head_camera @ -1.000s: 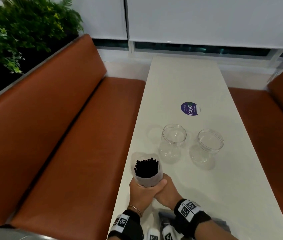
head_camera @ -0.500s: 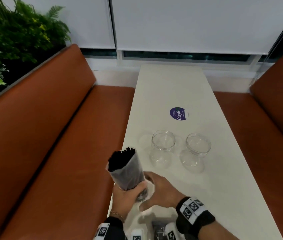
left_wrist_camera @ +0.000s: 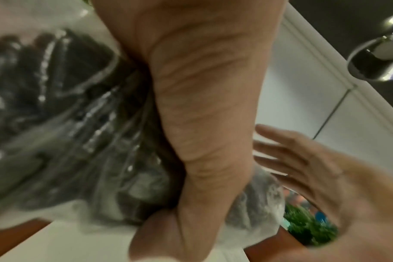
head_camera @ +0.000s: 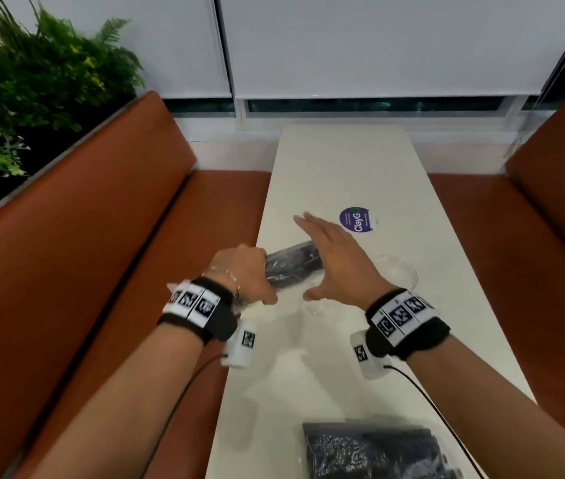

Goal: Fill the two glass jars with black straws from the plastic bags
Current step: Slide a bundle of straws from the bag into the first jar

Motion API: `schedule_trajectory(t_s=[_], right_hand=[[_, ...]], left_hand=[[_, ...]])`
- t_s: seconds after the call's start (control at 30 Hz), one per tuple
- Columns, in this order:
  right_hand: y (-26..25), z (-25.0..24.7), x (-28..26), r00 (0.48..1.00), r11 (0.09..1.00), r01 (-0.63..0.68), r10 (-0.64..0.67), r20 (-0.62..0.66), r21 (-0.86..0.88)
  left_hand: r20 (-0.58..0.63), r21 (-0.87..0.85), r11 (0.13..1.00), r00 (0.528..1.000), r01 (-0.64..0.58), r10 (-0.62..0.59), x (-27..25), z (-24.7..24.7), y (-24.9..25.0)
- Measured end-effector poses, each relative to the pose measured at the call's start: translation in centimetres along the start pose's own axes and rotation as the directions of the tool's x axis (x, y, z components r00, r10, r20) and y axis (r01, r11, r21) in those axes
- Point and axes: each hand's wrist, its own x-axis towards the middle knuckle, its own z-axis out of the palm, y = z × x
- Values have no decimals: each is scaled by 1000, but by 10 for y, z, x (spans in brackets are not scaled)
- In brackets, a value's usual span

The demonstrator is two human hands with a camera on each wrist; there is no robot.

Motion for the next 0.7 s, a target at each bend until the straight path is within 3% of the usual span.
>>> schedule_trajectory(t_s=[0.17, 0.43, 0.7], right_hand=[[27, 33, 18, 992, 993, -86, 78, 103, 79], [58, 70, 23, 979, 933, -184, 203, -30, 308], [64, 80, 19, 961, 876, -219, 271, -61, 429]], left_hand=[[190, 201, 979, 982, -32, -6, 20, -44, 28], [241, 253, 960, 969, -121, 59, 38, -78, 47], [143, -63, 996, 988, -57, 66, -12, -142, 0]])
